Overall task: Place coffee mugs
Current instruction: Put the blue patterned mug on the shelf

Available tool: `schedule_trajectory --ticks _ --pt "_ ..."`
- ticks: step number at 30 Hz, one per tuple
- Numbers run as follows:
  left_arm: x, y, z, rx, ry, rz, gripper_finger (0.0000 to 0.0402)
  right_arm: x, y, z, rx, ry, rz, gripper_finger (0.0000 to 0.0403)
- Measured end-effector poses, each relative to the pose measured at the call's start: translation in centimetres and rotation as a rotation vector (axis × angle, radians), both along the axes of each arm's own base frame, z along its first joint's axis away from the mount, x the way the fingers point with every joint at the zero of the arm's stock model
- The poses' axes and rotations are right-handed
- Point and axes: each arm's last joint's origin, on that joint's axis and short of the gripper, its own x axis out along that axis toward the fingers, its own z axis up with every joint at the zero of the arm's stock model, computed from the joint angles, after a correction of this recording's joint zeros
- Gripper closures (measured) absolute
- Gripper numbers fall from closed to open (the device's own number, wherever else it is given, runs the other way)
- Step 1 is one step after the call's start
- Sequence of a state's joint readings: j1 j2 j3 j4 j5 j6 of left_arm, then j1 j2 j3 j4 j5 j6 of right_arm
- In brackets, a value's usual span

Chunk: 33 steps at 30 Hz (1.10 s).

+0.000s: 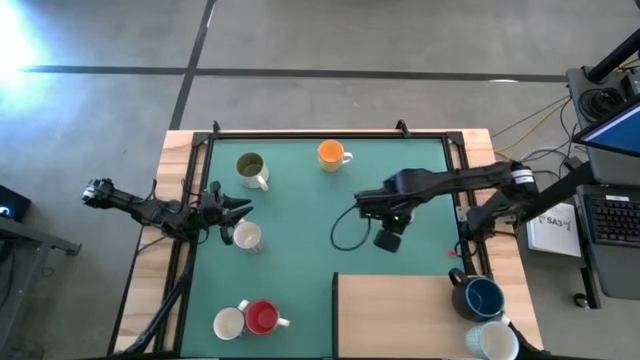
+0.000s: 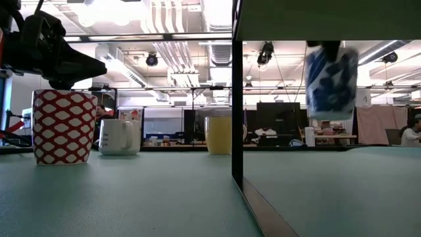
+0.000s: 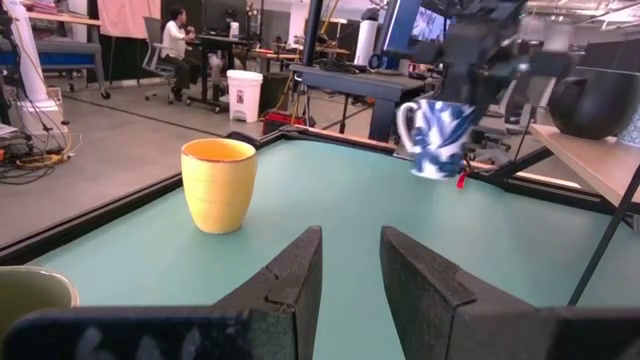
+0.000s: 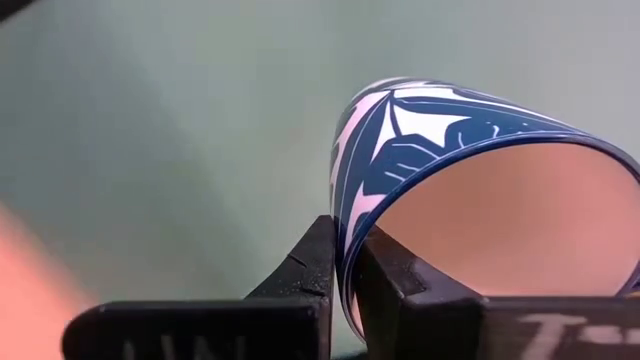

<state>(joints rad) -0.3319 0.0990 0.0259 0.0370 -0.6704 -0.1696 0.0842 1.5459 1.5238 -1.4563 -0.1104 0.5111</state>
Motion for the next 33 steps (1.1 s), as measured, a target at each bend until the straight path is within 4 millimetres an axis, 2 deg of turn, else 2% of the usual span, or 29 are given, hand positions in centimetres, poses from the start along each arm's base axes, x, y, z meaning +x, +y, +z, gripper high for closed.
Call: schedule_trajectory --ticks 7,13,21,28,33 --pt "0.0 0.0 0.0 0.0 0.0 0.0 0.0315 -2.4 3.1 3.0 0.05 -0.048 -0.003 0.0391" --pt "0.0 0.0 0.0 0.0 0.0 0.0 0.0315 -3.6 5.6 5.5 0.082 -0.062 0.003 0.0391" --pt "0.0 0.0 0.0 0.0 0.001 0.0 0.0315 -3.8 9.0 8.0 0.126 -0.132 0.067 0.0391" --pt "0.0 0.0 0.0 0.0 0.001 0.0 0.0315 -4.4 12.7 8.8 0.176 -0.138 0.14 0.0391" --pt "0.0 0.0 0.0 0.0 0.001 -0.001 0.0315 -5.1 15.3 8.4 0.177 -0.116 0.214 0.0391"
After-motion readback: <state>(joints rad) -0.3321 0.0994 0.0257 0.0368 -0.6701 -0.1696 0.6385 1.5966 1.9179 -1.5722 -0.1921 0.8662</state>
